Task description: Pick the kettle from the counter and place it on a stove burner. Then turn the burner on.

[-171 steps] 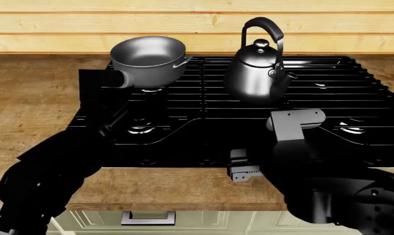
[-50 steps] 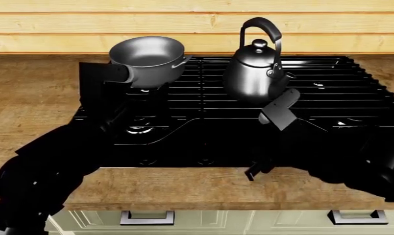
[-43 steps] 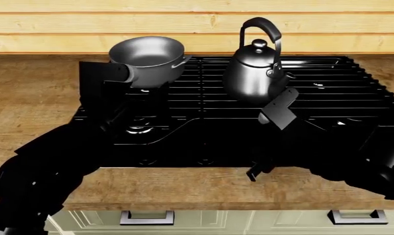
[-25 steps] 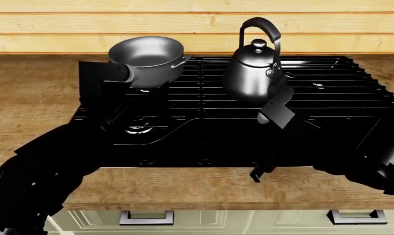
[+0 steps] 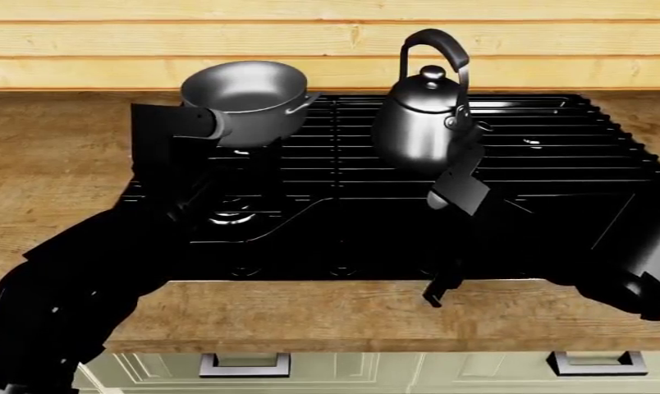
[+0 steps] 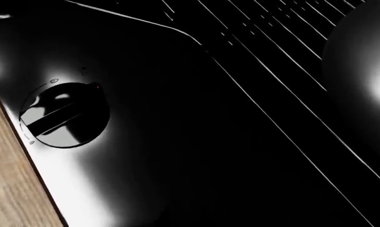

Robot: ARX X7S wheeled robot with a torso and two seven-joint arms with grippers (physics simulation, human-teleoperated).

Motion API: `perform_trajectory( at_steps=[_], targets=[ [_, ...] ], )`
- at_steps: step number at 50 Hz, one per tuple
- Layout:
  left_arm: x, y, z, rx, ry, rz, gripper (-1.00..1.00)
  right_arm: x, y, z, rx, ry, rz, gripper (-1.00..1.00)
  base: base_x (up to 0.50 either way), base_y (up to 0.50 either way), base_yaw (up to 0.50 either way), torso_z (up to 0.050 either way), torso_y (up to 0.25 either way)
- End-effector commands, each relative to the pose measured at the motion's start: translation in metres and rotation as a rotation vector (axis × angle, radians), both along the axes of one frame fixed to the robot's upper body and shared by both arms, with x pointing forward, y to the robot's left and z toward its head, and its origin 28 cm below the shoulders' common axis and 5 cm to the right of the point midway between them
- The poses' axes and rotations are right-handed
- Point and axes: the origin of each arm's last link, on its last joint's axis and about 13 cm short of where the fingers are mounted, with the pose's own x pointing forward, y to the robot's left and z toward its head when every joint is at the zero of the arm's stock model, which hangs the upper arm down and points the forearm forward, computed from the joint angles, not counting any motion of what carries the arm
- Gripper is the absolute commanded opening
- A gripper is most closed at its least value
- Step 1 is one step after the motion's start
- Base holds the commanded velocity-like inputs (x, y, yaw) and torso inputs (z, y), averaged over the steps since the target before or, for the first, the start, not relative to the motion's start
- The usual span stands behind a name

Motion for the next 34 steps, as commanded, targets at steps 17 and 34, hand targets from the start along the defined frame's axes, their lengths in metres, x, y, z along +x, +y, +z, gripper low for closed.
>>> perform_trajectory(
  at_steps=[17,34],
  targets=[
    [-0.003,0.001,0.0,-0.006,-0.002,-0.003,1.0,0.0,0.012,0.034,0.067,-0.125,-0.036,1.0,0.0,0.0,0.0,0.0,0.0],
    [-0.009,0.002,0.001,-0.023,-0.013,-0.012,1.0,-0.031,0.004,0.066,0.066,-0.256,-0.1,1.0,0.0,0.0,0.0,0.0,0.0]
  ],
)
